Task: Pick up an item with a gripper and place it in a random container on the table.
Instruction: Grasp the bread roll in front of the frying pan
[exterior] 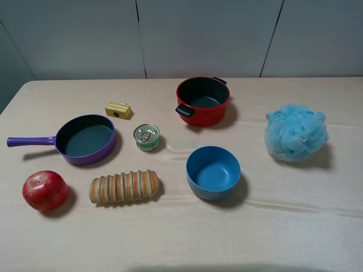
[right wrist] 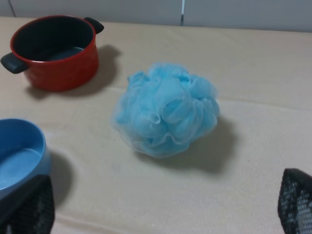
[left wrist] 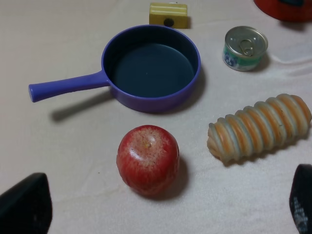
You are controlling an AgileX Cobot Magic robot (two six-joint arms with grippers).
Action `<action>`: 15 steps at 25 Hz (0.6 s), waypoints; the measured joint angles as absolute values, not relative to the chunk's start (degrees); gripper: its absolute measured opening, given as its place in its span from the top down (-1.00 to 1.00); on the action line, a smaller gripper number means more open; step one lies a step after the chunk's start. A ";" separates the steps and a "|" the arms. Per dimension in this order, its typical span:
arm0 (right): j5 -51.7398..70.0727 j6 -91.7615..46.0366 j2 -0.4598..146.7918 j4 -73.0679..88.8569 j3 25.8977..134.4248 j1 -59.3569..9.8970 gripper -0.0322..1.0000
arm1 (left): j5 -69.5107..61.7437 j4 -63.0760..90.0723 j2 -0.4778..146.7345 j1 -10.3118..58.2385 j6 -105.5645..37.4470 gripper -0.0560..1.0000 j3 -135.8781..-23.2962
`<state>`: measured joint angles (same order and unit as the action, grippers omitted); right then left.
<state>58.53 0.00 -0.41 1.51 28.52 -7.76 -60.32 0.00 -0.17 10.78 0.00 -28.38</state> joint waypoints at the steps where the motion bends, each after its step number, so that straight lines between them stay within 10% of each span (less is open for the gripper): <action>1: 58.53 0.00 -0.41 1.51 28.52 -7.76 -0.41 | -60.32 0.00 -0.17 10.78 0.00 -0.98 -28.38; 15: 58.53 0.00 -0.41 1.51 28.52 -7.76 -0.41 | -60.32 0.00 -0.17 10.78 0.00 -0.98 -28.38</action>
<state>58.53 0.00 -0.41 1.51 28.52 -7.76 -60.32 0.00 -0.17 10.78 0.00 -28.38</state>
